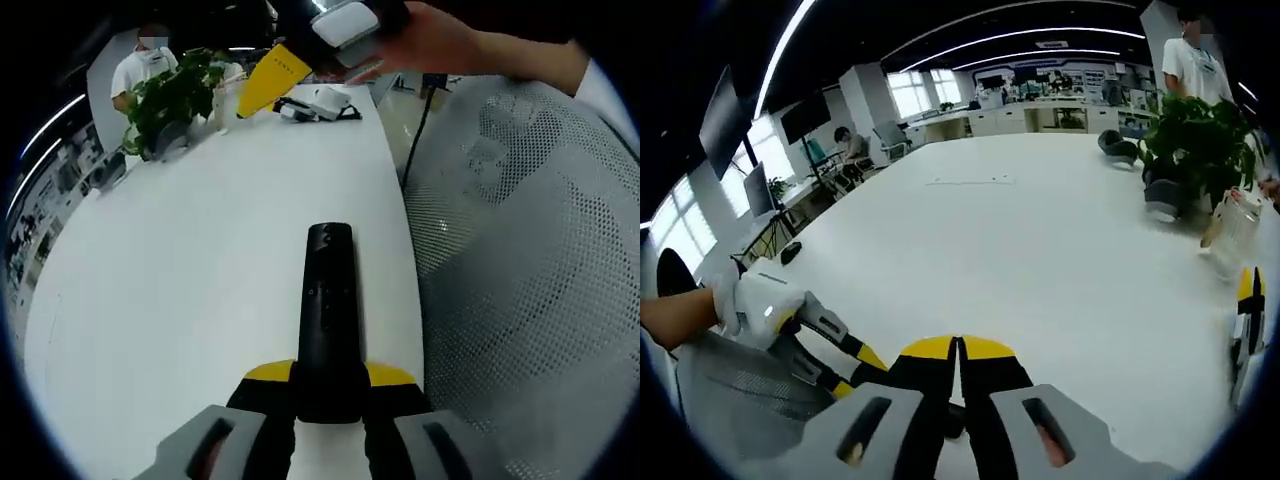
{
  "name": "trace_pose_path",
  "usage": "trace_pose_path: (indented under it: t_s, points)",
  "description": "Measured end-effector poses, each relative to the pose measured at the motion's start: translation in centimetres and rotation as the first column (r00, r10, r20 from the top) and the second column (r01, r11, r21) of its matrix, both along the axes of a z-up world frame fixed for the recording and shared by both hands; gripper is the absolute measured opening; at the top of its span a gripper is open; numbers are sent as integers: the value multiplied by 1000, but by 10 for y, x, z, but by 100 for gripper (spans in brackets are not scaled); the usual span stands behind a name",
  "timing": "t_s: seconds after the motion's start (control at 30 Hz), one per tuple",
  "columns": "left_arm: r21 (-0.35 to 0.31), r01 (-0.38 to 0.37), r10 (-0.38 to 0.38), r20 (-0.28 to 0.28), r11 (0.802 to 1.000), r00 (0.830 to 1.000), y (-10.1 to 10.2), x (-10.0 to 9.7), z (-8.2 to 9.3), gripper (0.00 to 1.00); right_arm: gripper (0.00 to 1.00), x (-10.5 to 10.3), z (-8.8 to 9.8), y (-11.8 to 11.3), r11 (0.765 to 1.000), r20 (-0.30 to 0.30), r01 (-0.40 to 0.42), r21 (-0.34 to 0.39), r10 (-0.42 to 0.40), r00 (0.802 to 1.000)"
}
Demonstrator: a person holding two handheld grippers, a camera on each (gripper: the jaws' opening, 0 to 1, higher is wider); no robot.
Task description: Press the specified remote control buttons in sequence, fully releasing each button before pressing the next.
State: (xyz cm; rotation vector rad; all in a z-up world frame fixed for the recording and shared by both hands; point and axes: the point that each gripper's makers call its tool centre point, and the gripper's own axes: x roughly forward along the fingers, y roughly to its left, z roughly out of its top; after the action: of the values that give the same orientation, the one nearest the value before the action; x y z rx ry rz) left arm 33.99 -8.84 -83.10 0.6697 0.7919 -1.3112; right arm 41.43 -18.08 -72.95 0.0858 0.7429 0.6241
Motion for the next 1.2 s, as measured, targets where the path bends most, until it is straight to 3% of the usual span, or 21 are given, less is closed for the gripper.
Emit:
trace_pose_path:
  t_s: [0.27, 0.53, 0.63, 0.8, 0.97, 1.07, 1.2]
  points:
    - [0, 18, -18, 1, 1000, 1000, -3, -4, 0, 24, 0, -6, -11, -2, 1000, -68, -7, -18, 6, 998]
    - [4, 48, -48, -1, 999, 999, -6, -9, 0, 24, 0, -22, -27, 5, 996, -178, -77, -46, 68, 982]
    - [10, 57, -57, 1, 998, 998, -6, -9, -1, 24, 0, -29, -34, 6, 995, -240, -86, -47, 72, 968]
    - [0, 43, -43, -10, 999, 999, -6, -9, -1, 24, 0, -43, -53, -1, 992, -369, -85, -91, 46, 928]
    - [-5, 34, -34, -20, 999, 999, -6, -9, 0, 24, 0, -50, -61, 0, 988, -415, -116, -105, 63, 908]
    - [-6, 39, -39, -18, 999, 999, -6, -9, 0, 24, 0, -61, -70, -3, 982, -480, -138, -126, 61, 875]
    - [-4, 41, -42, -18, 999, 999, -6, -9, 0, 24, 0, -64, -75, -5, 979, -506, -140, -147, 48, 861]
